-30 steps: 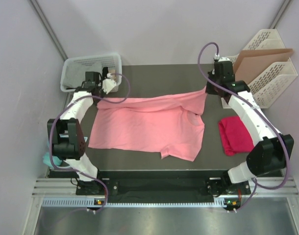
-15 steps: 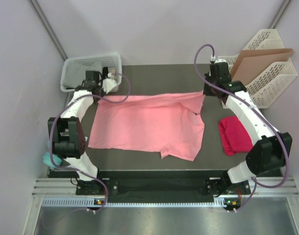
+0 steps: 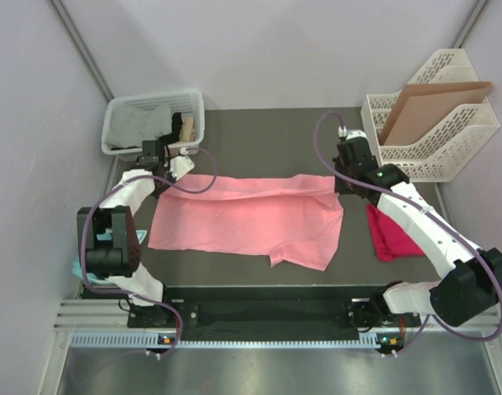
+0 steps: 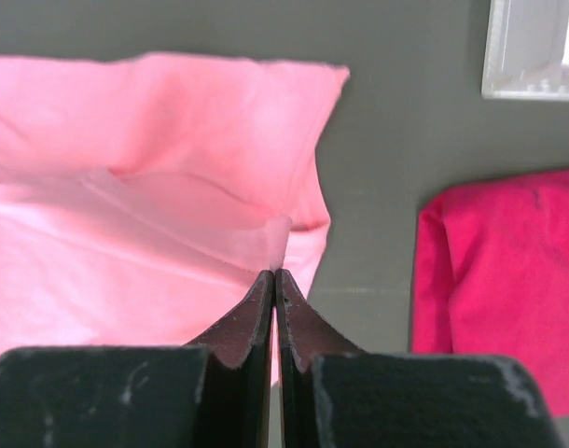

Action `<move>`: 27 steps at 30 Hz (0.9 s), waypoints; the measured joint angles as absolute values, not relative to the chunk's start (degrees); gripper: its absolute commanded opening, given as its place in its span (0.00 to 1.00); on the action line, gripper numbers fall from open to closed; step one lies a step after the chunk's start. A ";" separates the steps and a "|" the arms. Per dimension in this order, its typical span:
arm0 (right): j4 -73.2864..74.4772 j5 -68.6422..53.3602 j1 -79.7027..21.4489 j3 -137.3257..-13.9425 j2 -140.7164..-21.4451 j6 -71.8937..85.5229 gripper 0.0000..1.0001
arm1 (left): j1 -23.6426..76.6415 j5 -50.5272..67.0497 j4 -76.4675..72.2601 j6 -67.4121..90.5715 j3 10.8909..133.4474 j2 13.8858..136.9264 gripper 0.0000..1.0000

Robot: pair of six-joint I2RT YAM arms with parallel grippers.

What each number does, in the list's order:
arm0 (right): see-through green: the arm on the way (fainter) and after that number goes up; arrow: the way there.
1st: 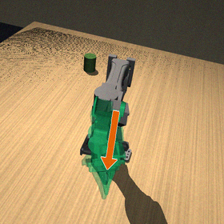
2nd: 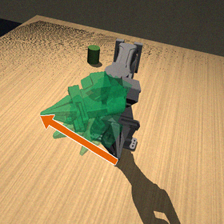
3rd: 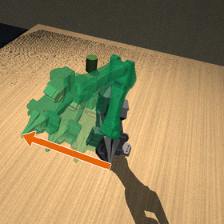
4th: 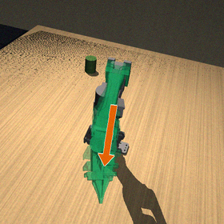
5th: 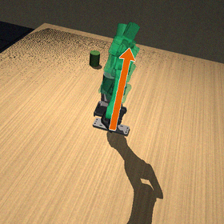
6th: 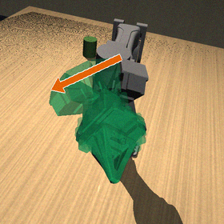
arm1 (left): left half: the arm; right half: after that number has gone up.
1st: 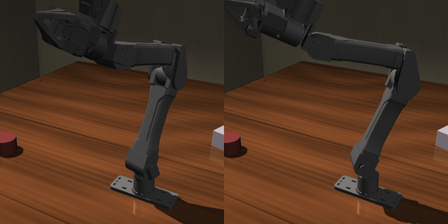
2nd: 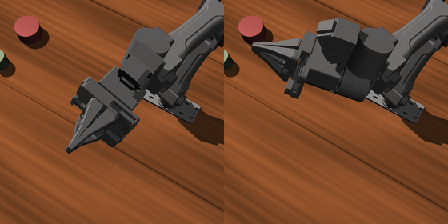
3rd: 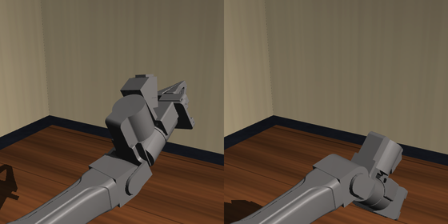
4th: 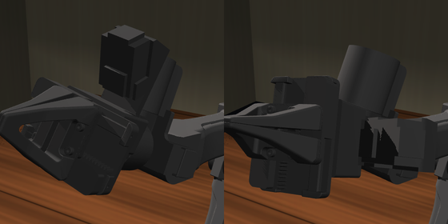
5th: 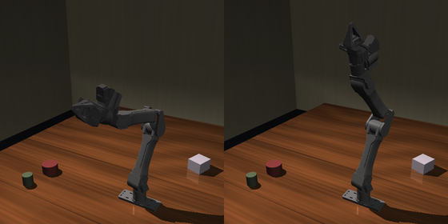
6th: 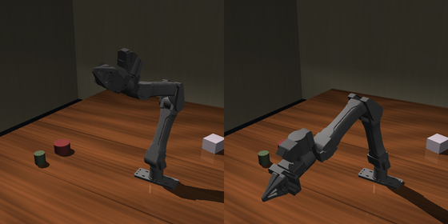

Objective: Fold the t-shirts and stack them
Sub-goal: Fold the tshirt

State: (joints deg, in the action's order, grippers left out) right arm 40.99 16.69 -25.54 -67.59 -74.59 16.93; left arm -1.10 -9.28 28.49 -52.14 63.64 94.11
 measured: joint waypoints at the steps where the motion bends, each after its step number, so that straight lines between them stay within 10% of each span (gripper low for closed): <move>1: 41.08 16.88 -25.87 -66.19 -73.89 17.43 0.02 | -1.04 -8.93 28.32 -52.23 62.89 93.08 0.00; 9: 42.92 15.92 -27.16 -56.95 -72.16 21.98 0.53 | -1.08 -6.92 28.97 -52.75 56.45 88.44 0.22; 10: 42.96 15.79 -27.18 -57.01 -72.14 22.33 0.55 | -1.08 -6.90 29.12 -52.82 55.83 88.44 0.37; 16: 43.46 15.97 -26.57 -64.40 -73.47 22.11 0.52 | -1.10 -6.83 31.18 -53.01 56.27 88.40 0.78; 27: 35.66 14.90 -19.29 -72.40 -97.54 20.56 0.39 | 2.37 -2.96 35.09 -47.79 68.60 89.03 0.81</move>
State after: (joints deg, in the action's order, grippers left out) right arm 35.66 14.90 -19.29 -72.40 -97.54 20.56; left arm 2.37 -2.96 35.09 -47.79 68.60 89.03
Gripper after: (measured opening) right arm 0.398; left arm 0.808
